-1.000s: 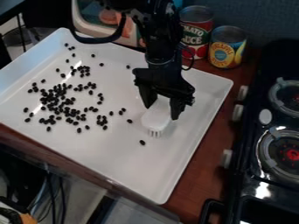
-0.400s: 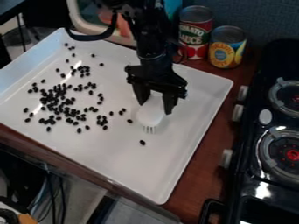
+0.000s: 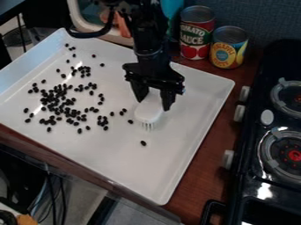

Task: Sweep into pile

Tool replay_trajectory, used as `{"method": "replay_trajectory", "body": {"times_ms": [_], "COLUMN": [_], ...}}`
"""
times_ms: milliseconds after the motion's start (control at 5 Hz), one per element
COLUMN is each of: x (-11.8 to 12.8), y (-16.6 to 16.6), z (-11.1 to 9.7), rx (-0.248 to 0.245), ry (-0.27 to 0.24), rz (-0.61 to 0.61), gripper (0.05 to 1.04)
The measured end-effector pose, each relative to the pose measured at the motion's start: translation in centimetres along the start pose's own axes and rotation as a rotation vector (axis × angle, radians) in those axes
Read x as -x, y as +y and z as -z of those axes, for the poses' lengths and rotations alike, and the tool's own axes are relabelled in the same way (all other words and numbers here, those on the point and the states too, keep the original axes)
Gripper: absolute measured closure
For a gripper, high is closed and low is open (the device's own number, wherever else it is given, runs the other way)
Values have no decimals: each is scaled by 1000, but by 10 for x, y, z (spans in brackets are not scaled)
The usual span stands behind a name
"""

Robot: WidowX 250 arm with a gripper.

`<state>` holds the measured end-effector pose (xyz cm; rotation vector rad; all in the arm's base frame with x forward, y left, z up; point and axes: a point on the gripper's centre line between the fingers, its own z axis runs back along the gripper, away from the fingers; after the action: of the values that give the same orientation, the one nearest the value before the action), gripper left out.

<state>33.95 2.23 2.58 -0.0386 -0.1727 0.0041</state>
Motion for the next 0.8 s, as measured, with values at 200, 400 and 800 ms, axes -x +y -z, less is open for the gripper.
{"method": "replay_trajectory", "body": {"times_ms": [200, 400, 800], "x": [-10, -18, -24], "y": [12, 28, 61], "z": [2, 4, 1], "rx": [-17, -28, -47], "ry": [-13, -12, -16], "rz": [-22, -53, -121], "gripper": [351, 351, 351]}}
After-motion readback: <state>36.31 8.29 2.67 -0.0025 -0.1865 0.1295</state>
